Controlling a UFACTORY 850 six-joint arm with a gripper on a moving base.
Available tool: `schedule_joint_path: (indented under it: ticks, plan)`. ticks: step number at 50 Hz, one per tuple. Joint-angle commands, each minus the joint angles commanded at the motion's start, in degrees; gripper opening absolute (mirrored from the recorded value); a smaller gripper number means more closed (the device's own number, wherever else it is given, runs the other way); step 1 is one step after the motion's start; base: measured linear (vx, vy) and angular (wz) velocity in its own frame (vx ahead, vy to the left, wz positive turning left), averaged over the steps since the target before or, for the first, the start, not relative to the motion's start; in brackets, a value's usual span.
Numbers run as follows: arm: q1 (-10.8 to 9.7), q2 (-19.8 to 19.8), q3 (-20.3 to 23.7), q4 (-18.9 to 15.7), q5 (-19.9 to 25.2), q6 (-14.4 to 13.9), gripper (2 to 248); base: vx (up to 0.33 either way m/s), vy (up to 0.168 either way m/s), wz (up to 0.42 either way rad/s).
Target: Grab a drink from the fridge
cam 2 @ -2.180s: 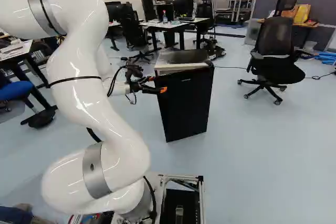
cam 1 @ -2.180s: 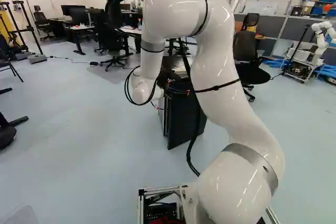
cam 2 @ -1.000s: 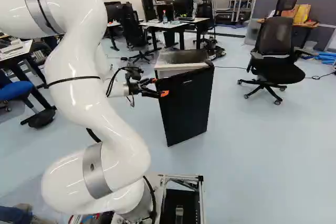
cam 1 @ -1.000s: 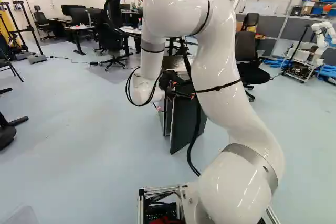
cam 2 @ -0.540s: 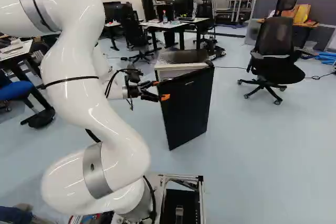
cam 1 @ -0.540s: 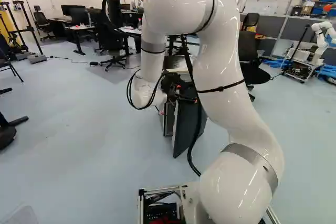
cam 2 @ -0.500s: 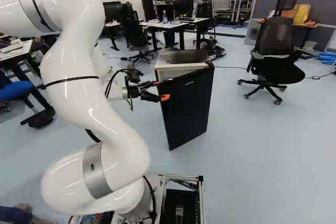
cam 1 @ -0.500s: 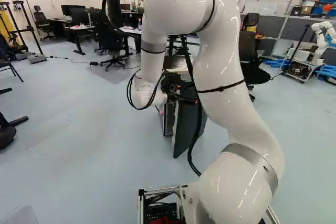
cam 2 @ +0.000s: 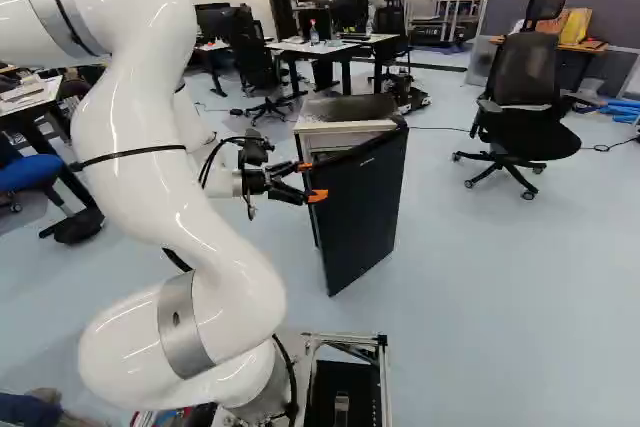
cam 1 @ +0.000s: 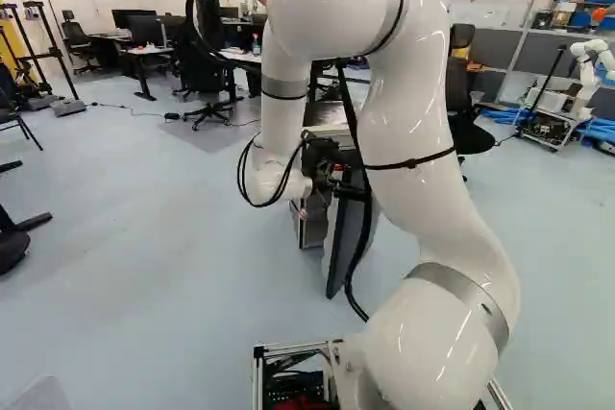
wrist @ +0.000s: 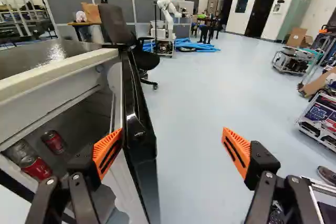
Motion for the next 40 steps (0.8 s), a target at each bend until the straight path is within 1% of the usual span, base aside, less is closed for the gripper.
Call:
schedule_joint_path:
  ticks: [19, 40]
  plan:
    - [-2.39, 0.39, 1.0, 3.73, 0.62, 0.0, 247, 0.0, 0.0, 0.0]
    - [-5.98, 0.56, 1.51, 7.84, 1.26, 0.0, 247, 0.0, 0.0, 0.0]
